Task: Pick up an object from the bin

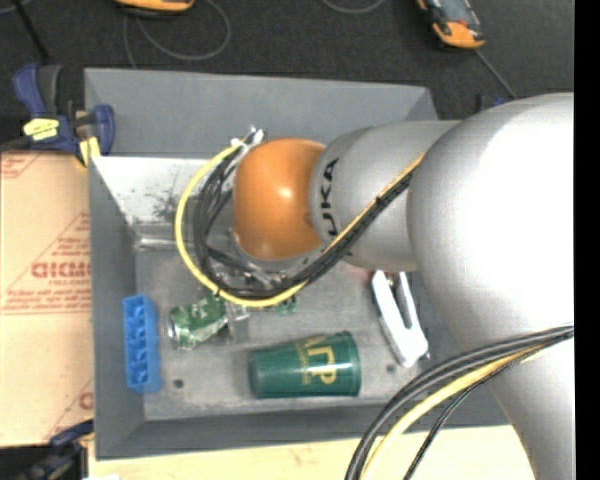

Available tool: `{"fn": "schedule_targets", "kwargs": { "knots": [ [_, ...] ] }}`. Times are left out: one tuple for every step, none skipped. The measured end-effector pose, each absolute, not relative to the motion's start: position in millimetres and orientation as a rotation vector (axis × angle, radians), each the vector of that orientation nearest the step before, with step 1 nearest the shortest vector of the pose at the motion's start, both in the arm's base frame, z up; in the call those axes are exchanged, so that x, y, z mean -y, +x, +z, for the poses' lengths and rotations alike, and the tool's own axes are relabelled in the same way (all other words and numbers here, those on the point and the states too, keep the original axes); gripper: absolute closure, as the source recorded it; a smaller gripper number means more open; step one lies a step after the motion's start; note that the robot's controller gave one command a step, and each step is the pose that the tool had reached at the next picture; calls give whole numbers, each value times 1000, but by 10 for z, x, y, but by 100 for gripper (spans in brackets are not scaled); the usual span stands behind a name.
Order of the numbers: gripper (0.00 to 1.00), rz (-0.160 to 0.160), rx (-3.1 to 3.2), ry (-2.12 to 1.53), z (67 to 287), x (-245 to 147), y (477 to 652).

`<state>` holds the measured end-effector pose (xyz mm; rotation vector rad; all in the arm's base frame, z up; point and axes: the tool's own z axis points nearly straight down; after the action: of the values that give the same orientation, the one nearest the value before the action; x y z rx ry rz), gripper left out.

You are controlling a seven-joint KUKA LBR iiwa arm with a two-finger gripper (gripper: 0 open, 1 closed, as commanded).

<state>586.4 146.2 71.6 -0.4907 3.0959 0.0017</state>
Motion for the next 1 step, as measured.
{"fn": "schedule_targets", "kwargs": {
  "knots": [
    [100,1,-3099,-490,748,-1460,5856]
  ]
}}
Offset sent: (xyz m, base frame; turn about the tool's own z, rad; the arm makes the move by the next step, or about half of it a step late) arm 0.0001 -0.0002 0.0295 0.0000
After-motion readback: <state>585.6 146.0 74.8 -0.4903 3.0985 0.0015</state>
